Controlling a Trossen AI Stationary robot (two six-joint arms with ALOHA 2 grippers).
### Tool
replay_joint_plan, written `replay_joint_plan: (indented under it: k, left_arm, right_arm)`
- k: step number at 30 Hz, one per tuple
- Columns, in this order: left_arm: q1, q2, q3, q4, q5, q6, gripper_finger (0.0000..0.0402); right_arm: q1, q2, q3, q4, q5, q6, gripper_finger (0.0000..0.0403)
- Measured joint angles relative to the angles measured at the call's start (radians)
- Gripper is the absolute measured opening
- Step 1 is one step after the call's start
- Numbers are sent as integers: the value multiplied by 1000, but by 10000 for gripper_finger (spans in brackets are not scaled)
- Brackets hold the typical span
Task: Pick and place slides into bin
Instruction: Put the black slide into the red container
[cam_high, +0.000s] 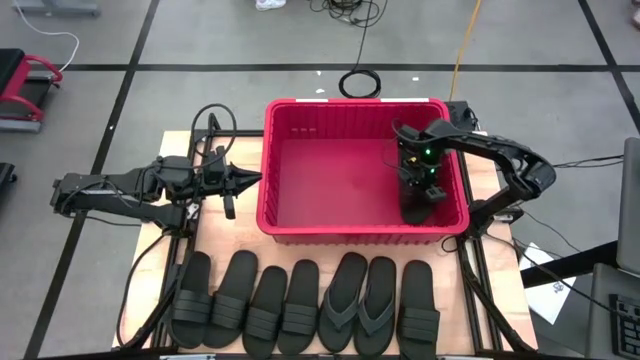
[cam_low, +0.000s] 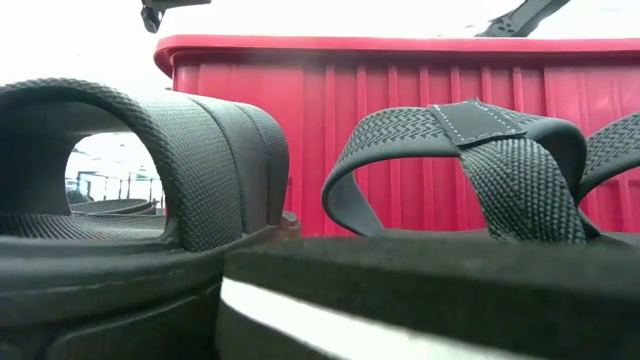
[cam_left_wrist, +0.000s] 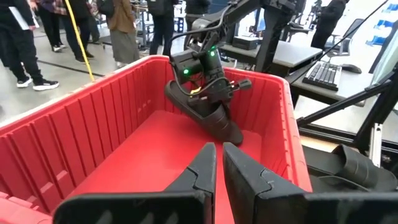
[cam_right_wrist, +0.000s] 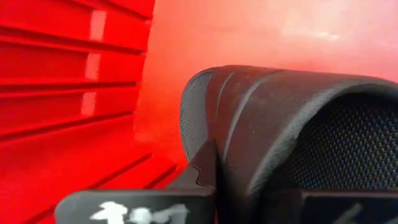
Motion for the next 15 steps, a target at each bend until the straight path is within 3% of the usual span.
replay_joint_plan:
  k: [15]
  left_arm:
    - [0, 0, 0, 0, 0, 11, 26]
  right_arm:
    - [-11, 24, -1, 31, -24, -49, 3]
